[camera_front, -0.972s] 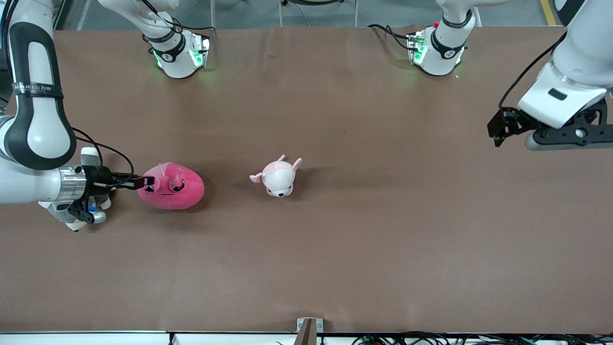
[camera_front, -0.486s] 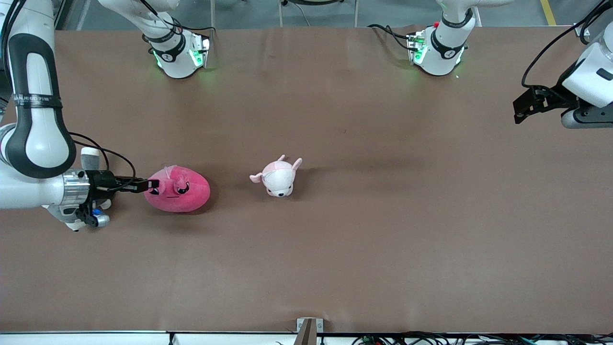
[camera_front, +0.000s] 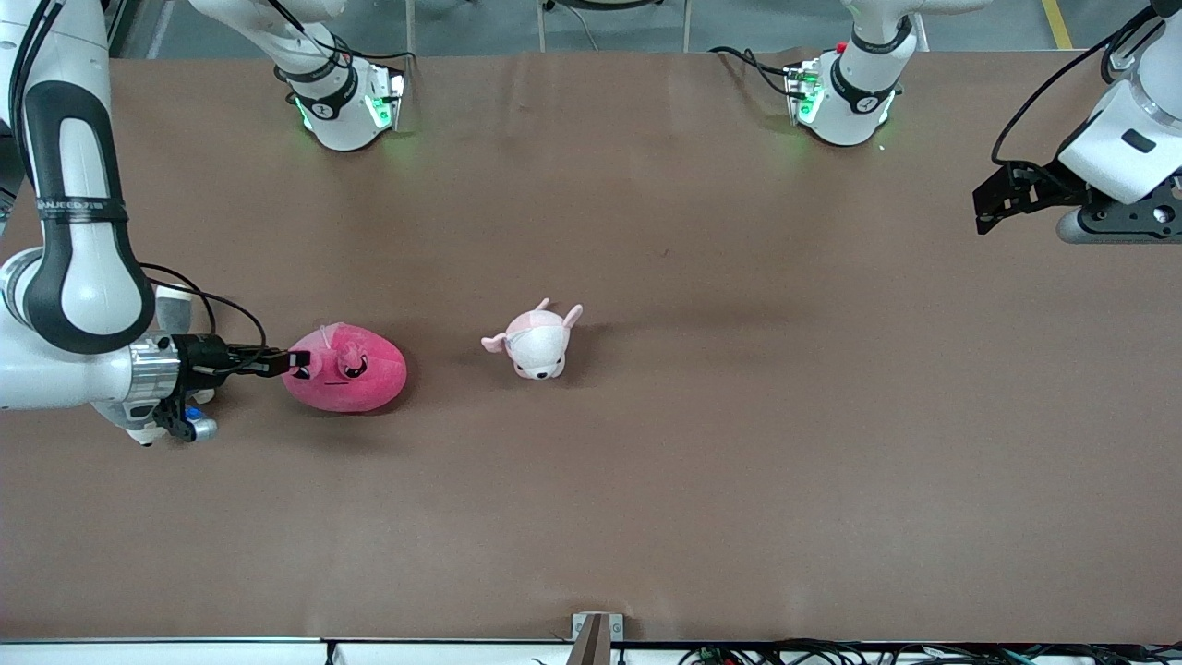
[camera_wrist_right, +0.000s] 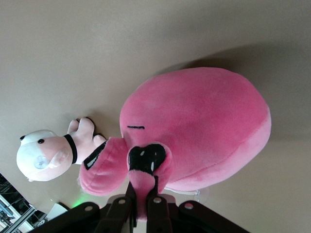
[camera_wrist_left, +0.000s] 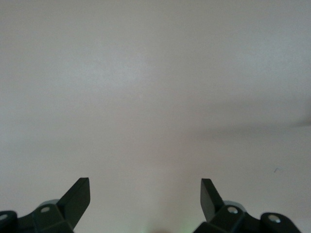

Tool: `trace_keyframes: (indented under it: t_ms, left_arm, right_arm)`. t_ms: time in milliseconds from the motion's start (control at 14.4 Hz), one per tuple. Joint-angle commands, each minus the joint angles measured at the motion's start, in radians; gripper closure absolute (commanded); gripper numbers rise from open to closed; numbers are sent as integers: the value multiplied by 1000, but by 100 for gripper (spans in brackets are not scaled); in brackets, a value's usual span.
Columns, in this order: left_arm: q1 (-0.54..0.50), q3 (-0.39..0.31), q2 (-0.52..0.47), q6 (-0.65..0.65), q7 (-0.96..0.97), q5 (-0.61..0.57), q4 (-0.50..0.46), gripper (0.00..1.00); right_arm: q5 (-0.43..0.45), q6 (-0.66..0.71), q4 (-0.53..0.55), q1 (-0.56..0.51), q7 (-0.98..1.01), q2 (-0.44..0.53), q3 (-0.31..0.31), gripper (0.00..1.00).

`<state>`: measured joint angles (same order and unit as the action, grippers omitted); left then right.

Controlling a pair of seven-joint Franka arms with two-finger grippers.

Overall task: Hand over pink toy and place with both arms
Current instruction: 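Lower the pink plush onto the table and open the right gripper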

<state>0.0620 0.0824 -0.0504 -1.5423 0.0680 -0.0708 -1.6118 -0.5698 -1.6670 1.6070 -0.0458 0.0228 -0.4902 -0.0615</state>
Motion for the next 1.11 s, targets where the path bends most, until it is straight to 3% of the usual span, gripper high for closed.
trace_keyframes:
  t_ms: [0, 69, 139, 208, 278, 556, 1042]
  left_arm:
    - [1, -4, 10, -13, -24, 2, 25, 0]
    - [4, -4, 26, -12, -20, -3, 48, 0]
    - [1, -4, 35, -13, -22, -4, 50, 0]
    - [-1, -4, 44, -12, -22, -3, 53, 0]
    - [-4, -6, 47, -12, -24, -1, 53, 0]
    - [-7, -6, 58, -15, -8, 3, 49, 0]
    - [-16, -4, 38, -18, 28, 16, 35, 0]
  right_arm:
    - [-2, 1, -13, -20, 16, -13, 14, 96]
    - [10, -7, -15, -20, 16, -13, 14, 89]
    - [16, -19, -15, -20, 12, -10, 14, 53]
    - [16, -22, -18, -25, 12, -7, 14, 5]
    - [25, -19, -50, -32, 12, -4, 12, 0]
    - [210, -7, -148, -17, -4, 56, 16, 0]
    - [471, 44, -183, 33, -17, 241, 20, 0]
